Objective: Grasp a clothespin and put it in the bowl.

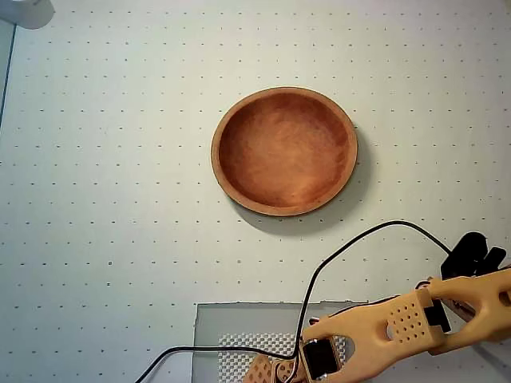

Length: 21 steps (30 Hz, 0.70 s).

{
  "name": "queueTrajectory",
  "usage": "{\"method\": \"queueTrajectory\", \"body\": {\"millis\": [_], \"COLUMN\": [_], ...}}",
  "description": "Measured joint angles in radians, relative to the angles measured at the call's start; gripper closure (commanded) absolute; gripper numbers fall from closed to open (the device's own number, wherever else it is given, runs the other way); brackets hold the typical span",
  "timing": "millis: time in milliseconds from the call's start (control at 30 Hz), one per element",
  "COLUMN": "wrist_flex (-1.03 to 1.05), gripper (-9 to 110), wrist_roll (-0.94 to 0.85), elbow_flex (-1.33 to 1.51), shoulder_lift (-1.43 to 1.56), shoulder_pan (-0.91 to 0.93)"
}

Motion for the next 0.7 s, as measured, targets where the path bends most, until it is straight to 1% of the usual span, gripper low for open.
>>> {"method": "queueTrajectory", "body": {"millis": [133,600,700], "wrist_flex": [0.002,0.002,0.002], "gripper": [52,53,56], "wrist_roll": [0.0,0.0,0.0], "elbow_flex": [0.002,-0.002,-0.002], "shoulder_lift": [-0.046,-0.067,-0.067], "shoulder_pan": [0.003,0.009,0.009]}}
